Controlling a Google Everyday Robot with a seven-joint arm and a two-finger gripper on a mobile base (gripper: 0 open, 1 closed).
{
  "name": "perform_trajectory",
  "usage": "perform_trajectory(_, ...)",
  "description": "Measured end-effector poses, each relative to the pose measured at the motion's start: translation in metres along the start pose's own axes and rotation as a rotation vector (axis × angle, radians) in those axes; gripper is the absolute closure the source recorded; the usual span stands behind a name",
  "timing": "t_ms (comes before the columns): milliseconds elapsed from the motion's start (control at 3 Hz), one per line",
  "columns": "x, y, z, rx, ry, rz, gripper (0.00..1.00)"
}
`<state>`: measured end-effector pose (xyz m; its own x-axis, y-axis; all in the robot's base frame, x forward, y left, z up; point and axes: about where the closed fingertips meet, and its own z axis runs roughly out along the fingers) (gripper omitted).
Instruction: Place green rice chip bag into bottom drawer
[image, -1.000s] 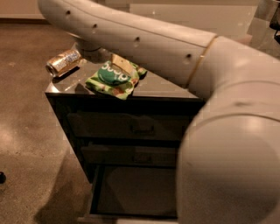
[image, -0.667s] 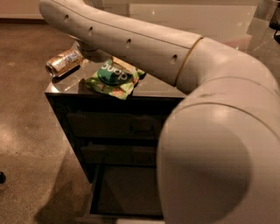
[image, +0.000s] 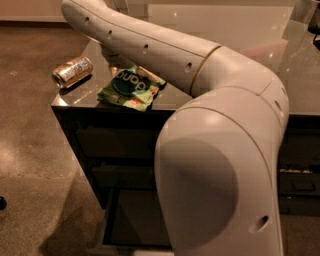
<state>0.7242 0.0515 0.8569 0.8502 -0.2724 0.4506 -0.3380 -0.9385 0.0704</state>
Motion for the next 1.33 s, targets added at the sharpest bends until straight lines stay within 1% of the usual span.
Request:
perform_trajectory(333, -0.004, 0.012, 0.001, -0.012, -0.039, -0.006, 0.41)
perform_trajectory(667, -0.011, 0.026, -0.008, 0.005, -0.151, -0.021, 0.64)
perform_trajectory(1000, -0.001, 0.041, -0.059, 0.212, -0.284, 0.033, 0.83)
perform_trajectory(1333, 0.009, 0.08, -0.085, 0.35, -0.371, 0.136, 0.84)
